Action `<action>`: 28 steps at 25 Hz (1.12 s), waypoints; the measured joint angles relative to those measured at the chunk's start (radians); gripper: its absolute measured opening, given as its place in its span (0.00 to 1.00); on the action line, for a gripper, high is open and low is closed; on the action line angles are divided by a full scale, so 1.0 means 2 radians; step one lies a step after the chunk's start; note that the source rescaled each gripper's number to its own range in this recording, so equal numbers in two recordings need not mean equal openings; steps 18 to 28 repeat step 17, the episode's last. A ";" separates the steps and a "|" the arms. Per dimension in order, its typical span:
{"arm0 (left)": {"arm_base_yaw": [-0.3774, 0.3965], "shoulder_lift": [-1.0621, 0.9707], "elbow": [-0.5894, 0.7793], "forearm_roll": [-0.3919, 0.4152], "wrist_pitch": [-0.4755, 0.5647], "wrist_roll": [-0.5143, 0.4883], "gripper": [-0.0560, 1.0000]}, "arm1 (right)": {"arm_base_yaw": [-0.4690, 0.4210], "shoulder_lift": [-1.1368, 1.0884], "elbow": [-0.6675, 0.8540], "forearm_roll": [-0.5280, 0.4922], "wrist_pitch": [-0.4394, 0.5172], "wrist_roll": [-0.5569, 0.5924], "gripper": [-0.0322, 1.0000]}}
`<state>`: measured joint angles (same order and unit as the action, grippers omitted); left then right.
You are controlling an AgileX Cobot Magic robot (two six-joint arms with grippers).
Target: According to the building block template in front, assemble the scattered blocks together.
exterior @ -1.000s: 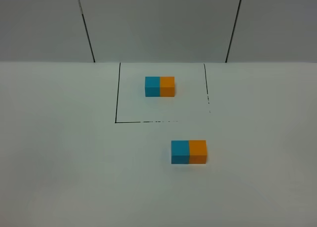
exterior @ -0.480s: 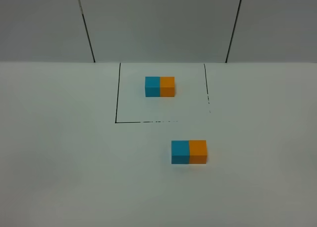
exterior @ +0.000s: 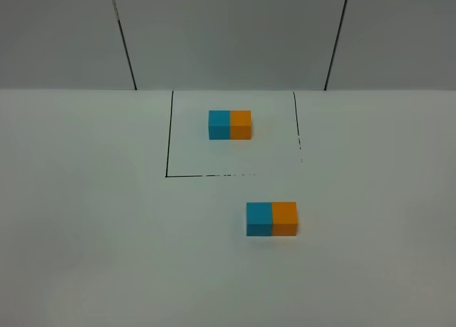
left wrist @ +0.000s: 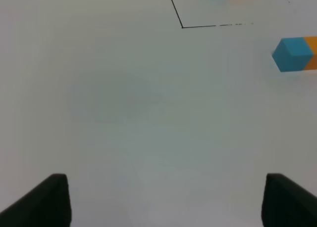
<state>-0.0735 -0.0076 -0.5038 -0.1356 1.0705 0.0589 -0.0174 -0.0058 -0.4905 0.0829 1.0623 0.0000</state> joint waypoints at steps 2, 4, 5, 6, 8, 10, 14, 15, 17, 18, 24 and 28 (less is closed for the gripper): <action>0.000 0.000 0.000 0.000 0.000 0.000 0.68 | 0.000 0.000 0.000 0.000 0.000 0.000 0.99; 0.000 0.000 0.000 0.000 0.000 0.000 0.68 | 0.000 0.000 0.000 0.000 0.000 0.000 0.99; 0.000 0.000 0.000 0.000 0.000 0.000 0.68 | 0.000 0.000 0.000 0.000 0.000 0.000 0.99; 0.000 0.000 0.000 0.000 0.000 0.000 0.68 | 0.000 0.000 0.000 0.000 0.000 0.000 0.99; 0.000 0.000 0.000 0.000 0.000 0.000 0.68 | 0.000 0.000 0.000 0.000 0.000 0.000 0.98; 0.000 0.000 0.000 0.000 0.000 0.000 0.68 | 0.000 0.000 0.000 0.000 0.000 0.000 0.97; 0.000 0.000 0.000 0.000 0.000 0.000 0.68 | 0.000 0.000 0.000 0.000 0.000 0.000 0.95; 0.000 0.000 0.000 0.000 0.000 0.000 0.68 | 0.000 0.000 0.000 0.000 0.000 0.000 0.95; 0.000 0.000 0.000 0.000 0.000 0.000 0.68 | 0.000 0.000 0.000 0.000 0.000 0.000 0.93; 0.000 0.000 0.000 0.000 0.000 0.000 0.68 | 0.000 0.000 0.000 0.000 0.000 0.000 0.93; 0.000 0.000 0.000 0.000 0.000 0.000 0.68 | 0.000 0.000 0.000 0.000 0.000 0.000 0.93; 0.000 0.000 0.000 0.000 0.000 0.000 0.68 | 0.000 0.000 0.000 0.000 0.000 0.000 0.93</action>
